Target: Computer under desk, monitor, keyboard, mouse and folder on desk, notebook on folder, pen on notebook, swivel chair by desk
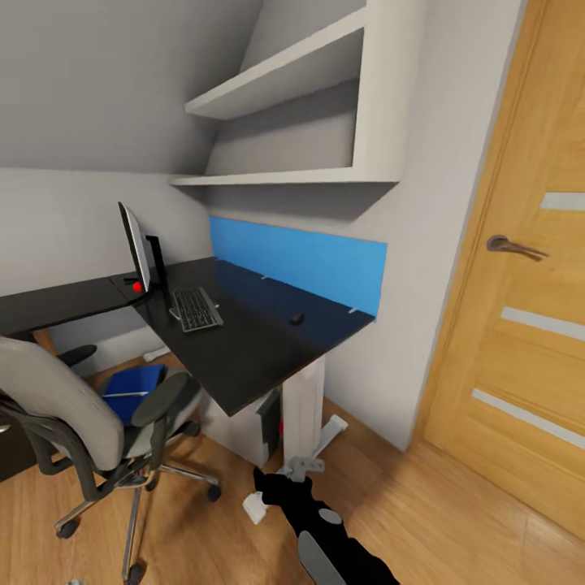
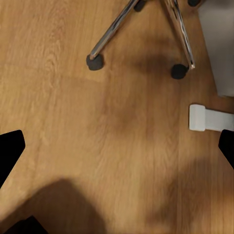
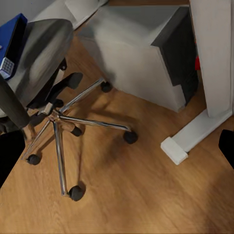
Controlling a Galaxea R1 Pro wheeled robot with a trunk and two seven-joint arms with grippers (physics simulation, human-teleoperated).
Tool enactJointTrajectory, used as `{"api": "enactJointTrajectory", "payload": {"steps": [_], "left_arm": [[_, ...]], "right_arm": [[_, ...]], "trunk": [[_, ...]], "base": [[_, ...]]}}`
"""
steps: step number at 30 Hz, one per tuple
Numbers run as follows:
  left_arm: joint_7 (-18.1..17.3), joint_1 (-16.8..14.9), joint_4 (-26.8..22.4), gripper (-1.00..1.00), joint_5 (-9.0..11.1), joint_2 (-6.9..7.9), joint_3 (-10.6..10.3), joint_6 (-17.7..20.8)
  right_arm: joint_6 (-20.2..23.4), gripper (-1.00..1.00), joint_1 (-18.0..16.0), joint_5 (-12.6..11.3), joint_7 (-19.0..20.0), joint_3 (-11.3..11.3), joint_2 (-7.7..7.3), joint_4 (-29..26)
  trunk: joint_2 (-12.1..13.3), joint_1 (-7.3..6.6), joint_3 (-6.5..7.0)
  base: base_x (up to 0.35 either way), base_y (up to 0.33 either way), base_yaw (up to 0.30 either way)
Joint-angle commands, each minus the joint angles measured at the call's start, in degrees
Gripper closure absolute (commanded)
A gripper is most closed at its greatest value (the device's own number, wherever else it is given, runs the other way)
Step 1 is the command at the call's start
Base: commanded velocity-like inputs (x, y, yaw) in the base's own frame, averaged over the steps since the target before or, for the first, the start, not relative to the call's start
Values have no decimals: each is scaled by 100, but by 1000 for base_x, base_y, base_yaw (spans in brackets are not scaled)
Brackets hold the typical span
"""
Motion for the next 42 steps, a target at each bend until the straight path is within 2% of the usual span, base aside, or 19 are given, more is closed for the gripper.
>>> {"api": "enactJointTrajectory", "payload": {"steps": [1,23,31,42], "left_arm": [[38,-1,-11,-100,60,-3,5,20],[45,-7,-2,-100,58,8,19,14],[48,-7,1,-100,432,36,16,-9],[36,-7,2,-100,513,56,6,13]], "right_arm": [[-15,-100,-7,-35,-42,11,0,1],[-208,-100,-38,-133,-58,5,0,-18],[-422,-100,-48,-261,-36,7,0,-56],[-458,-100,-49,-325,-31,9,0,-55]], "trunk": [[-44,22,-23],[-927,506,-418],[-1248,681,-550],[-1689,923,-720]], "base": [[0,0,11],[0,0,1],[0,0,131],[0,0,259]]}}
